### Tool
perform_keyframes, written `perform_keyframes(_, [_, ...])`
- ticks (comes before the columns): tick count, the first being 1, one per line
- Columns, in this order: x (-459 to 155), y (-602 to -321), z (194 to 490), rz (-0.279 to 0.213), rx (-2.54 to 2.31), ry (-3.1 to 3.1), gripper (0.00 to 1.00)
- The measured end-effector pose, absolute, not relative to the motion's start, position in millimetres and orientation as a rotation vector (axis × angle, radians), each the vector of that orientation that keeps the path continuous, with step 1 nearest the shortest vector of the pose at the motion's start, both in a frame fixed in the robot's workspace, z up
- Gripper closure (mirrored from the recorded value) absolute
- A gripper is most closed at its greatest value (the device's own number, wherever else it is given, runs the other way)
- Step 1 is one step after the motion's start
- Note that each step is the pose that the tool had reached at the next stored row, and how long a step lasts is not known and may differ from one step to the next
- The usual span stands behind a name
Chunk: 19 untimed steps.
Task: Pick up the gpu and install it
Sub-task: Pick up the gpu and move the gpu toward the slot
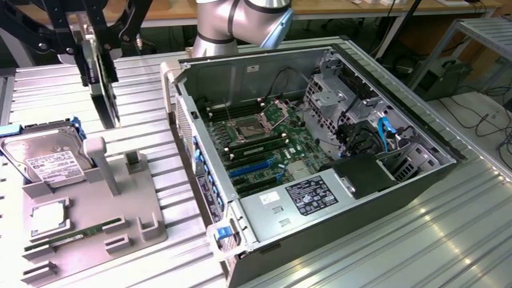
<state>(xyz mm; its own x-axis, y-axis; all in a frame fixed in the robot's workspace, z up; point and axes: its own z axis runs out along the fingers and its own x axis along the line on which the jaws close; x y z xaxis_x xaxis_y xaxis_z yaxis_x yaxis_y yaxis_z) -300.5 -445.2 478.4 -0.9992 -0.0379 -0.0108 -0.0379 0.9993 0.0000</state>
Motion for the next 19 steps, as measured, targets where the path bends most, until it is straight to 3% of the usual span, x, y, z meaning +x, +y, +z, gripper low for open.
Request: perform_keyframes(19, [-279,-445,478,0.0,-0.059,3.13,0.73])
